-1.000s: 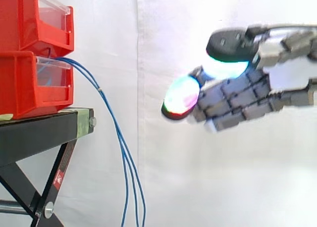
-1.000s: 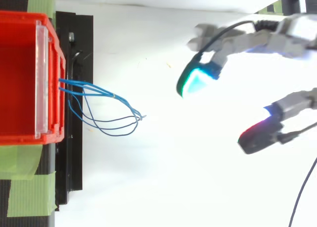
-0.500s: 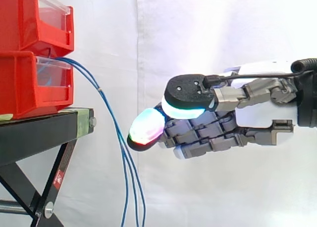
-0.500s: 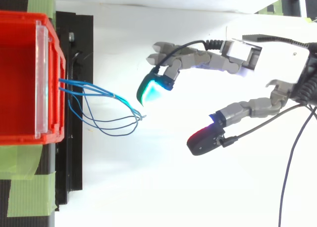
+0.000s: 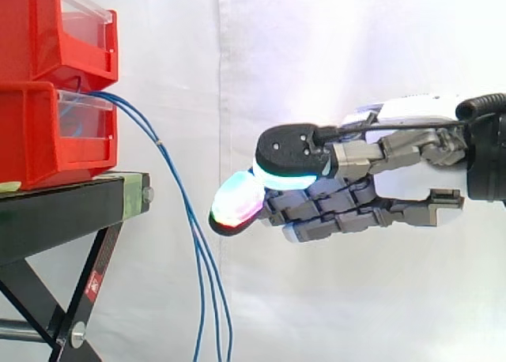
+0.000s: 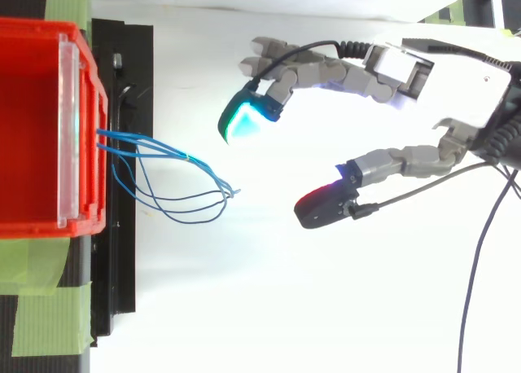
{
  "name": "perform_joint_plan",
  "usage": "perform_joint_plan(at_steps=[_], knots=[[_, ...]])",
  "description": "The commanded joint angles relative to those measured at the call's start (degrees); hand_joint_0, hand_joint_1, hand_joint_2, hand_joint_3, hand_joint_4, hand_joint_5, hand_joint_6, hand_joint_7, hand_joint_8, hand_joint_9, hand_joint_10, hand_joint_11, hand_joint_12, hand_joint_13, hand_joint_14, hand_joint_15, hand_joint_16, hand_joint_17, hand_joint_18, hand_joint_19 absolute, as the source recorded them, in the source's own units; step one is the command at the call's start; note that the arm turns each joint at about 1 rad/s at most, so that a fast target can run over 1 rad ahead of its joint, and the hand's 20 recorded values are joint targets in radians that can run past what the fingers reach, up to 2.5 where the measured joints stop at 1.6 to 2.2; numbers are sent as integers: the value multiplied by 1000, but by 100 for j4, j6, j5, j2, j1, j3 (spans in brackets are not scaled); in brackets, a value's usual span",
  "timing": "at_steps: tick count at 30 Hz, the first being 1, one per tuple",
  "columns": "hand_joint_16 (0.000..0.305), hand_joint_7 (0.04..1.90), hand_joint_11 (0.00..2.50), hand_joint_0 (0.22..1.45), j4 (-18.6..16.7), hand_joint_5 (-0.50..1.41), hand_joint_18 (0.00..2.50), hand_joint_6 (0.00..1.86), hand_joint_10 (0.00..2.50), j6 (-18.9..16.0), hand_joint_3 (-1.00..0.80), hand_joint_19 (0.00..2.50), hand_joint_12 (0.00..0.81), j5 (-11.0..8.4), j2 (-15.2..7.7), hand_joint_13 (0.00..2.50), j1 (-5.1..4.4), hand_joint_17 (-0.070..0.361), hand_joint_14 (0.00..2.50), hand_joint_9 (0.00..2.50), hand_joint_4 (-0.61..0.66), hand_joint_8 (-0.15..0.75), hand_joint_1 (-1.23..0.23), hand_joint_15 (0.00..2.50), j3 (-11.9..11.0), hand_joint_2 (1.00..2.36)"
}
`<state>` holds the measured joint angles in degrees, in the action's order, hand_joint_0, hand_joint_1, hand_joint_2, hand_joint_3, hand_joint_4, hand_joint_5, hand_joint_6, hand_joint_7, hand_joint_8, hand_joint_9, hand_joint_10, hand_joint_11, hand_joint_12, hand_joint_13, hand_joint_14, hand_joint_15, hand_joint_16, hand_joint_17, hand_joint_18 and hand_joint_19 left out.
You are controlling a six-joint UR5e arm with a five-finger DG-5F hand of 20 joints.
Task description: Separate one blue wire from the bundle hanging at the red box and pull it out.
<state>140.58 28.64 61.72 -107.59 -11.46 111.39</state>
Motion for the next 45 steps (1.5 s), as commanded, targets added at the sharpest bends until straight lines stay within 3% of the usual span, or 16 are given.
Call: perform_joint_plan(at_steps=[1, 2, 4, 7, 13, 27, 36, 40, 42, 43, 45], knots=[[50, 852, 61, 541, -294, -195, 0, 503, 0, 230, -500, 183, 319, -133, -289, 11, 21, 113, 0, 279, 324, 294, -653, 15, -30, 1000], [50, 852, 61, 541, -294, -195, 0, 502, 0, 230, -500, 183, 319, -133, -289, 12, 21, 113, 0, 280, 324, 294, -652, 11, -30, 1000], [50, 853, 66, 542, -558, -194, 0, 503, 2, 221, -500, 182, 320, -133, -649, 16, 38, 113, 0, 282, 325, 294, -651, 16, -311, 1000], [51, 849, 67, 543, -523, -194, 0, 503, 2, 221, -500, 197, 321, -125, -816, 22, 38, 114, 0, 287, 327, 295, -650, 18, -557, 1000], [50, 852, 69, 545, -391, -193, 0, 502, 3, 204, -500, 199, 321, -107, -939, 39, 3, 113, 0, 296, 327, 297, -650, 26, -909, 1000], [50, 851, 79, 550, -347, -190, 28, 503, 2, -69, -500, 237, 329, -54, -930, 88, 3, 112, 1, 317, 331, 300, -636, 44, -953, 1000], [50, 868, 95, 552, -312, -186, 63, 503, 4, -78, -500, 239, 333, 209, -930, 117, -6, 111, 2, 335, 345, 305, -627, 51, -970, 1000], [49, 902, 109, 561, -303, -179, 85, 503, 3, -78, -500, 247, 331, 209, -930, 132, 29, 110, 2, 351, 349, 307, -633, 55, -1129, 1000], [49, 932, 109, 569, -206, -175, 89, 503, 2, -78, -500, 244, 330, 236, -930, 140, 47, 109, 2, 354, 350, 307, -654, 58, -1225, 1000], [48, 947, 104, 573, 128, -174, 92, 503, 3, -78, -500, 250, 330, 324, -930, 142, 65, 109, 2, 355, 351, 307, -664, 58, -1357, 1000], [48, 972, 111, 574, 356, -171, 96, 503, 2, -60, -500, 245, 331, 341, -930, 148, 65, 109, 2, 357, 352, 307, -673, 63, -1366, 1000]])
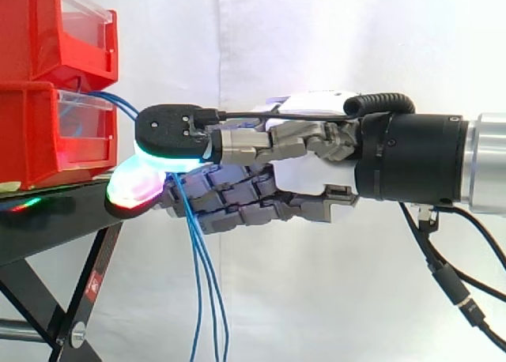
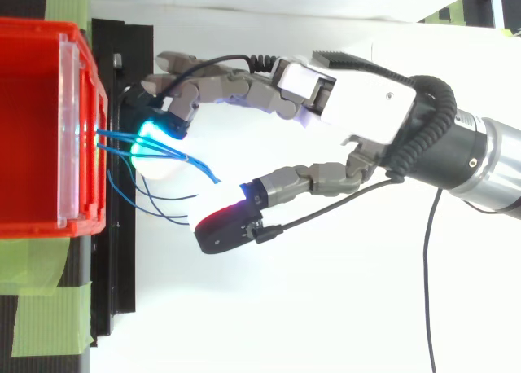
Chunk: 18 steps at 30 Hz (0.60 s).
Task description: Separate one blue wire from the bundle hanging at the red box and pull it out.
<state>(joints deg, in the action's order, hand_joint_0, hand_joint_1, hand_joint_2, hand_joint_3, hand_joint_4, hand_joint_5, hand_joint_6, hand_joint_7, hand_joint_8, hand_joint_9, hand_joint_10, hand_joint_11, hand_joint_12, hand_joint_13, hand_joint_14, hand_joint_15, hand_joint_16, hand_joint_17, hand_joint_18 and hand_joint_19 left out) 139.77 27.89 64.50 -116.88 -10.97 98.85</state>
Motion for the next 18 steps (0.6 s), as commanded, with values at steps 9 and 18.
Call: perform_joint_plan(at_steps=[9, 18], knots=[[48, 1102, 124, 589, 833, -152, 159, 503, 3, 147, -500, 230, 335, 71, -1, 195, 16, 109, 2, 411, 315, 313, -712, 52, -111, 1000], [49, 1097, 123, 580, 780, -156, 164, 502, 3, 191, -500, 240, 336, 27, -1, 196, -1, 109, 1, 410, 310, 315, -685, 56, -146, 1000]])
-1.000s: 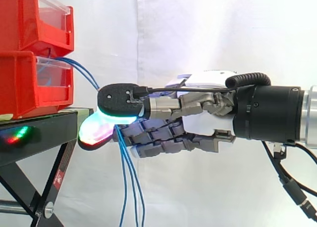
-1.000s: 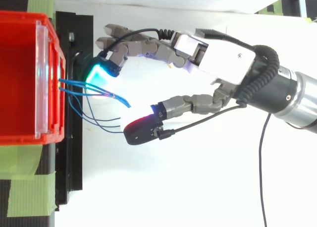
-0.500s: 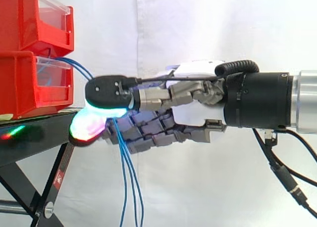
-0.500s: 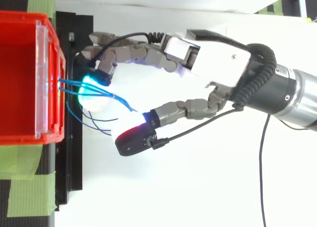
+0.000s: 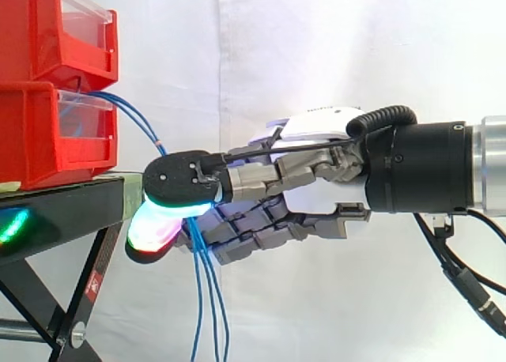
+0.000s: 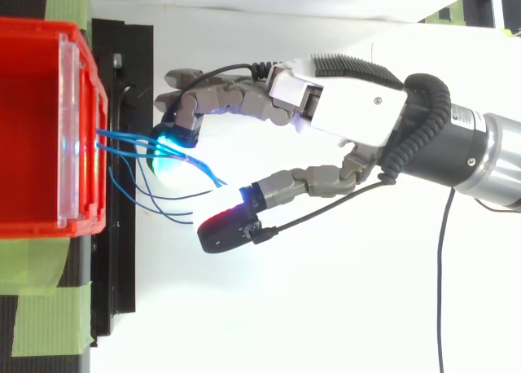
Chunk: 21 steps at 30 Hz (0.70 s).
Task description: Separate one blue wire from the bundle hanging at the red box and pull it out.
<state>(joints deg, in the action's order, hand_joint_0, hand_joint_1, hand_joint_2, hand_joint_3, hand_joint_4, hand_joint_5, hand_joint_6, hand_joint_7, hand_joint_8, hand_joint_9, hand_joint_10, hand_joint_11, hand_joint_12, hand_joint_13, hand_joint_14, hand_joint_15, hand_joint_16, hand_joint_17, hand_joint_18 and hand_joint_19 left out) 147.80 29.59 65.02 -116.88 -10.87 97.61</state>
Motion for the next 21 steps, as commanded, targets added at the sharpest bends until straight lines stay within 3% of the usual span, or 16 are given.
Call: perform_joint_plan(at_steps=[1, 11, 21], knots=[[49, 1090, 124, 580, -31, -157, 164, 503, 6, -6, -500, 244, 337, -25, -2, 196, -12, 109, 0, 410, 312, 314, -684, 60, -40, 1000], [49, 1114, 128, 575, 118, -153, 166, 502, 3, 12, -500, 243, 339, 283, 77, 193, 32, 110, 2, 409, 316, 318, -668, 56, -40, 1000], [49, 1166, 131, 578, 338, -146, 168, 502, 4, 47, -500, 244, 338, 265, 288, 195, 111, 110, 2, 416, 292, 319, -676, 56, -49, 1000]])
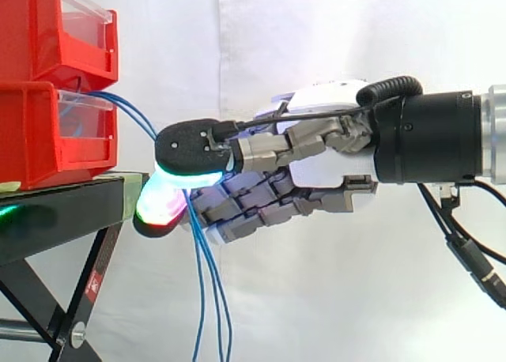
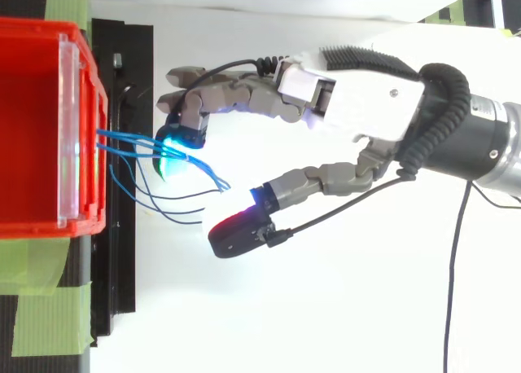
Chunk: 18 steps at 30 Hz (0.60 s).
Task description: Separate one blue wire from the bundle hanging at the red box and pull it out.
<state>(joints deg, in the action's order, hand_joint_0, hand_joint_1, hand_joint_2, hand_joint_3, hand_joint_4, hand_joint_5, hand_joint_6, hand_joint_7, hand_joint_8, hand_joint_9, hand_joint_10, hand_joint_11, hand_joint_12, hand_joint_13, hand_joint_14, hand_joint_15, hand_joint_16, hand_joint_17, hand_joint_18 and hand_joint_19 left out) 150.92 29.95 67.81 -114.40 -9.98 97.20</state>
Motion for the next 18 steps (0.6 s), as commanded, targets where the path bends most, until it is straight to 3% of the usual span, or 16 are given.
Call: perform_joint_plan(at_steps=[1, 9, 11, 18], knots=[[49, 1165, 131, 579, 17, -146, 168, 502, 3, 11, -500, 240, 338, -13, 49, 196, 40, 110, 1, 417, 295, 318, -677, 56, 1, 1000], [49, 1183, 139, 582, -36, -144, 173, 502, 3, 20, -500, 243, 337, -13, 41, 199, 136, 109, 0, 421, 283, 318, -681, 50, 1, 1000], [49, 1179, 132, 582, -124, -144, 175, 502, 3, 20, -500, 243, 337, -22, 41, 200, 198, 109, 1, 421, 284, 318, -681, 54, 1, 1000], [48, 1205, 145, 582, -370, -142, 178, 501, 3, 29, -500, 242, 338, -22, 41, 205, 268, 109, 1, 424, 284, 318, -680, 51, 1, 1000]])
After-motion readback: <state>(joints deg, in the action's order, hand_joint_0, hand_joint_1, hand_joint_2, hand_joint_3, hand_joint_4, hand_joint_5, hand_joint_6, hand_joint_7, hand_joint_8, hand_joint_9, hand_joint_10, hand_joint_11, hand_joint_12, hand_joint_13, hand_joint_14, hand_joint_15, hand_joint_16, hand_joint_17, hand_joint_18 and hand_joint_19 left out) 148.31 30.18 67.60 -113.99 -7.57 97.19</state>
